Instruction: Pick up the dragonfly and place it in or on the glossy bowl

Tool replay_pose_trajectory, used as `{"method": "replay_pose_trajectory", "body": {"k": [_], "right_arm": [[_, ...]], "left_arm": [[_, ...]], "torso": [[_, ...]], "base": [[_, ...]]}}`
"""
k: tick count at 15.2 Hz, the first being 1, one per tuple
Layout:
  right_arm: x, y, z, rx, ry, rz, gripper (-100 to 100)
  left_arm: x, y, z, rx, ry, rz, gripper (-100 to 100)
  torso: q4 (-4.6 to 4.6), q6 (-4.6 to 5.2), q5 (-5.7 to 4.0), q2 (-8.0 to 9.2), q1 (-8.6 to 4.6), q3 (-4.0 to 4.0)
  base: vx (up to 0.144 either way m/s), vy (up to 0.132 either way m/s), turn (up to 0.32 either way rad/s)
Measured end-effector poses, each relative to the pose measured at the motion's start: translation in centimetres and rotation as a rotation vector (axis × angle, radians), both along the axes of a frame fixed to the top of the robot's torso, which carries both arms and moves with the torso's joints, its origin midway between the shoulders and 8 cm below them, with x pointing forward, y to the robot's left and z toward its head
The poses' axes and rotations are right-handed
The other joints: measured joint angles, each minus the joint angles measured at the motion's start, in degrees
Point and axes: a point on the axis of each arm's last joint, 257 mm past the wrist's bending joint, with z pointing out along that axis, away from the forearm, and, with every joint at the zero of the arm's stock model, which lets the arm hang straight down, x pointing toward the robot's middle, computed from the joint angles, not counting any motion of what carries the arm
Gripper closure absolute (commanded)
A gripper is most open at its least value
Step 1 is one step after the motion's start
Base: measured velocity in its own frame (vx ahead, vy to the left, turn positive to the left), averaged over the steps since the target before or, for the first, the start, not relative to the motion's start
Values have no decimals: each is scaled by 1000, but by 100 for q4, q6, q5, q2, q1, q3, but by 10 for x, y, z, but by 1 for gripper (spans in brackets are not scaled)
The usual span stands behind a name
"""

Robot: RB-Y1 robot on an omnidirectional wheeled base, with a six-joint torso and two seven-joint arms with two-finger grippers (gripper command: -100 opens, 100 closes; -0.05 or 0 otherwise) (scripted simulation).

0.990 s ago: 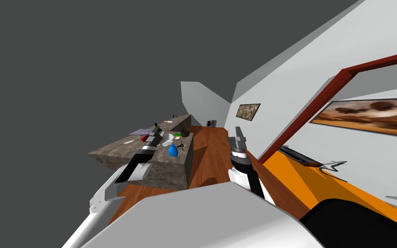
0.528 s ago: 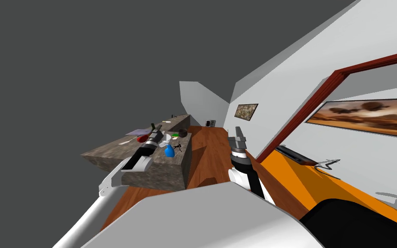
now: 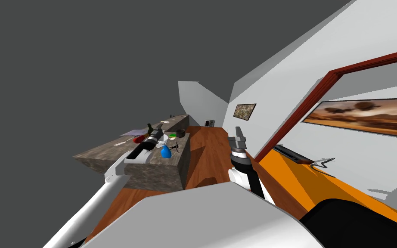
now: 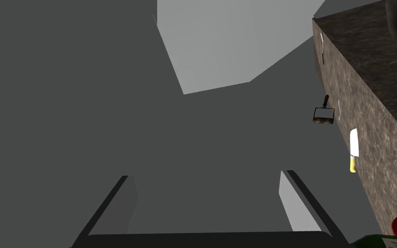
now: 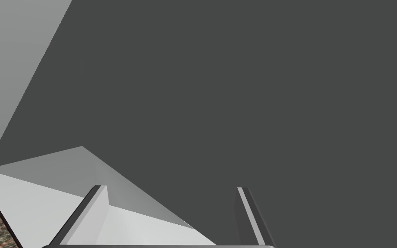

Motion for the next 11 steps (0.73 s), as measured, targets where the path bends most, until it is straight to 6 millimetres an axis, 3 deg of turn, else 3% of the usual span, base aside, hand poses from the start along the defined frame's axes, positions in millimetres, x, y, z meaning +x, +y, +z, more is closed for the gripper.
{"method": "replay_pose_trajectory", "body": {"k": [11], "right_arm": [[0, 0, 0, 0, 0, 0, 0]], "left_arm": [[47, 45, -29, -6, 201, 98, -100]], "torso": [[0, -2, 2, 0, 8, 0]], "base": [[10, -60, -18]]}}
